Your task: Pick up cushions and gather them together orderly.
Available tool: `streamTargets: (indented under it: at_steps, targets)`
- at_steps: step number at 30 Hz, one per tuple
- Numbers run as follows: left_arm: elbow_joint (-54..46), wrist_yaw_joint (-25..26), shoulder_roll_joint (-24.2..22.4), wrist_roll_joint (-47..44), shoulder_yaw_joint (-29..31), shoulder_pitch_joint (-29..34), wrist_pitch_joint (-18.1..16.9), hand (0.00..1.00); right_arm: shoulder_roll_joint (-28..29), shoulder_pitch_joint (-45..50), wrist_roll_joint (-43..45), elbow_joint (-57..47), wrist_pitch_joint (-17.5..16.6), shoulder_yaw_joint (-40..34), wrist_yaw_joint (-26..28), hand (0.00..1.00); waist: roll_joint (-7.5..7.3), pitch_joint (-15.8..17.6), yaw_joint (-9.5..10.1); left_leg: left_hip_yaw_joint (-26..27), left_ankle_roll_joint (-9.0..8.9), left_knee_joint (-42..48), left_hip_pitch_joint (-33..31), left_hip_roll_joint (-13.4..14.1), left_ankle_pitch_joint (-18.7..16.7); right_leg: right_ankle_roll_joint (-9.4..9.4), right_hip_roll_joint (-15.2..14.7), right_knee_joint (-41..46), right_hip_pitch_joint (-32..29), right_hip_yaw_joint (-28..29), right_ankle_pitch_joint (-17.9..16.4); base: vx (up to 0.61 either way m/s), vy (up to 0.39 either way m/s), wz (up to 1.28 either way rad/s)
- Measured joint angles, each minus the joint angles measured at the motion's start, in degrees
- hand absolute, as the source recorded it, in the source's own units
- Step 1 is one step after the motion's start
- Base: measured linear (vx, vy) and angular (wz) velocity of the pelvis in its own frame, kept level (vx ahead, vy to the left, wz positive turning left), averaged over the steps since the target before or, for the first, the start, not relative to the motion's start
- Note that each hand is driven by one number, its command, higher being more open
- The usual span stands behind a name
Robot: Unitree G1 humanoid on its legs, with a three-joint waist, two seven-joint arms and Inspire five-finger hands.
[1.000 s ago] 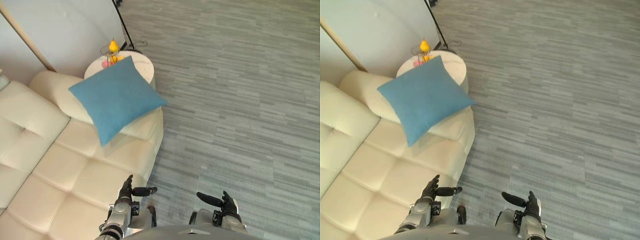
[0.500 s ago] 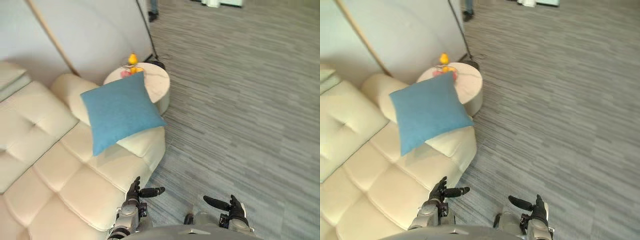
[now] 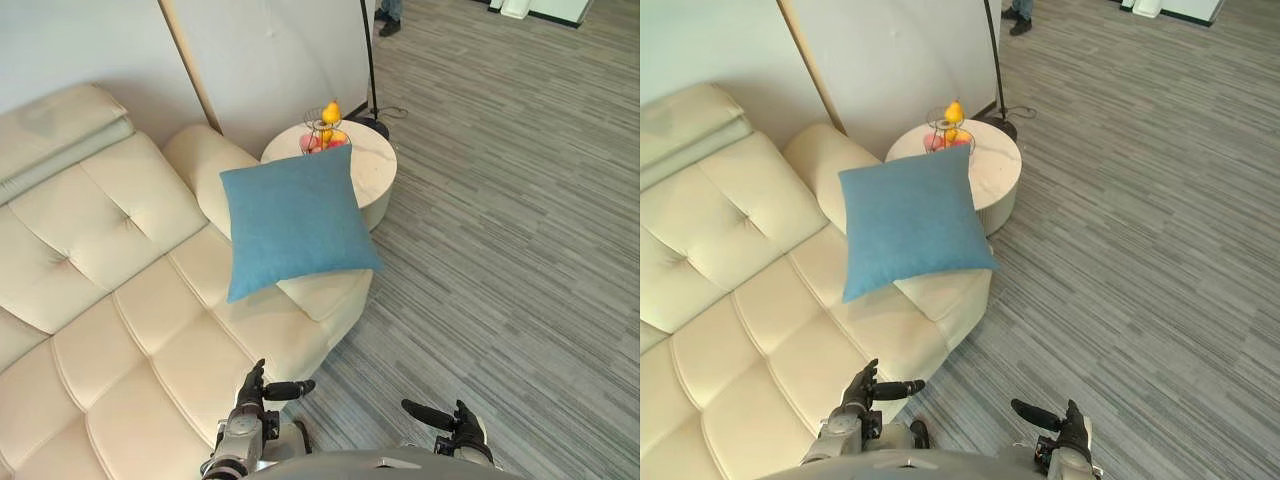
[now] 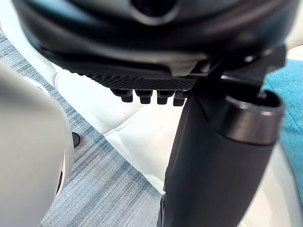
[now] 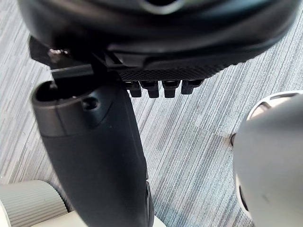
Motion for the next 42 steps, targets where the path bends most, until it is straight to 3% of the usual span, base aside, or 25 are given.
streamTargets:
  at_steps: [2,3,4,5,6,9,10,12,14,16,20,25,33,37,42]
  targets:
    - [-0.27,-0.02,1.48,0.0,-0.36,0.18,-0.02,1.0,0.93,-0.11,0.0,-0.52,-0.12,0.08,0.21,1.0,-3.24,0.39,-0.46,-2.49,1.1,-0.87,2.89,-2.83,-0.73,-0.01,-4.87,16.33,-4.94,4.19,1.95,0.07,-0.015,0.46]
    - [-0.19,0.04,1.8,0.0,-0.39,0.32,-0.02,1.0,1.16,-0.06,0.04,-0.54,-0.16,0.13,0.24,1.0,-3.22,0.24,-0.93,-3.28,1.11,-0.87,3.37,-2.86,-0.84,0.1,-4.9,18.44,-6.28,5.47,1.68,0.11,-0.064,0.81]
    - [-0.15,0.19,2.16,-0.06,-0.27,0.4,0.0,1.0,1.46,0.27,0.06,-1.24,-0.4,0.87,0.55,1.0,-3.22,-0.01,-1.11,-5.92,0.98,-0.66,3.42,-1.92,-1.27,-0.45,-2.13,17.19,-7.52,8.73,-2.04,0.08,-0.086,0.67]
    - [-0.16,0.19,2.11,-0.06,-0.27,0.4,0.0,1.0,1.52,0.26,0.08,-1.41,-0.43,0.91,0.58,1.0,-3.1,-0.01,-1.13,-6.5,0.97,-0.67,3.22,-1.63,-1.27,-0.59,-1.46,16.21,-7.8,9.17,-2.68,0.11,-0.121,0.96]
    - [-0.18,0.18,1.82,-0.14,0.09,0.33,0.01,1.0,1.33,0.1,0.08,-1.7,-0.5,0.82,0.66,1.0,-2.48,0.24,-1.13,-9.0,0.54,-0.85,3.08,-0.56,-1.08,-1.25,1.58,11.01,-9.33,11.85,-4.11,0.09,-0.122,0.65]
    - [-0.18,0.32,1.67,-0.88,0.54,0.47,0.01,1.0,1.14,0.24,1.0,-1.92,-0.54,0.86,0.6,1.0,-2.01,0.44,-1.15,-11.88,-1.49,-0.5,2.75,0.53,-1.35,-0.82,5.32,0.46,-9.71,17.72,-3.46,0.12,-0.205,0.62]
    - [-0.33,0.27,2.03,-0.93,0.98,0.39,0.0,1.0,1.57,0.56,1.27,-1.89,-0.58,0.84,0.55,1.0,-3.45,0.04,-1.15,-12.69,-2.9,0.42,1.93,-0.05,-1.71,-0.41,5.98,-4.65,-8.87,20.27,0.96,0.14,-0.281,0.58]
    - [-0.08,0.26,-0.16,-0.94,3.43,0.85,-0.08,1.0,0.57,0.45,2.04,-1.63,-0.41,0.26,0.5,1.0,-0.74,-0.61,-0.87,-13.52,-3.7,1.16,1.75,2.59,-2.02,-2.35,8.2,-5.83,-7.29,17.29,0.9,0.17,-0.256,0.44]
    - [-0.08,0.22,-1.71,-0.93,4.64,1.1,-0.06,1.0,-0.1,0.41,2.0,-1.65,-0.37,0.26,0.52,1.0,0.63,-0.94,-0.97,-13.5,-4.82,-0.35,2.49,4.59,-1.32,-2.61,9.63,-6.59,-5.97,15.15,0.78,0.16,-0.211,0.38]
    - [-0.15,0.14,-2.04,-0.93,4.76,0.99,-0.06,1.0,0.05,0.48,1.97,-1.65,-0.33,0.28,0.53,1.0,0.53,-0.91,-0.98,-13.5,-5.85,-1.91,3.46,5.49,-0.22,-2.65,10.36,-7.57,-4.31,13.81,0.81,0.13,-0.178,0.36]
    - [-0.21,0.06,-3.08,-0.92,4.74,0.64,-0.06,1.0,0.74,0.43,1.9,-1.96,-0.35,0.38,0.6,1.0,-0.37,-1.84,-0.97,-13.49,-5.63,-3.95,4.32,5.47,1.09,-3.54,10.4,-11.39,-1.54,12.01,1.39,0.05,-0.018,0.23]
    - [-0.3,0.24,-2.05,-0.94,4.2,0.64,-0.01,1.0,1.23,1.71,1.88,-5.14,-0.25,2.06,0.5,1.0,-1.47,-2.65,-1.02,-13.55,-4.76,-4.94,4.18,3.9,2.7,-2.69,9.33,-15.14,0.48,10.95,3.2,-0.01,0.055,0.15]
    - [-3.58,1.32,3.94,-1.52,4.25,2.7,0.62,1.0,-3.58,2.18,1.61,-24.66,-0.65,3.07,1.04,1.0,-0.96,-3.15,-1.26,-14.31,-4.69,-9.67,4.11,3.02,5.24,-2.13,8.7,-18.13,0.34,9.71,5.71,-0.07,0.044,0.13]
    - [-7.41,2.13,7.87,-2.75,5.42,2.75,0.66,1.0,-8.15,1.55,0.86,-31.51,-1.61,2.98,1.65,1.0,-0.9,-3.29,-1.34,-14.64,-4.44,-10.92,3.54,2.74,6.09,-1.97,8.68,-19.21,-0.26,9.85,6.59,-0.06,0.024,0.03]
    - [-12.4,3.59,9.27,-3.48,7.27,2.69,0.6,1.0,-10.62,0.75,0.9,-36.11,-2.3,2.62,1.97,1.0,-0.1,-4.04,-2.07,-15.15,-4.21,-10.96,2.23,2.31,6.29,-1.79,8.72,-21.81,-0.52,9.85,8.25,0.04,0.042,0.02]
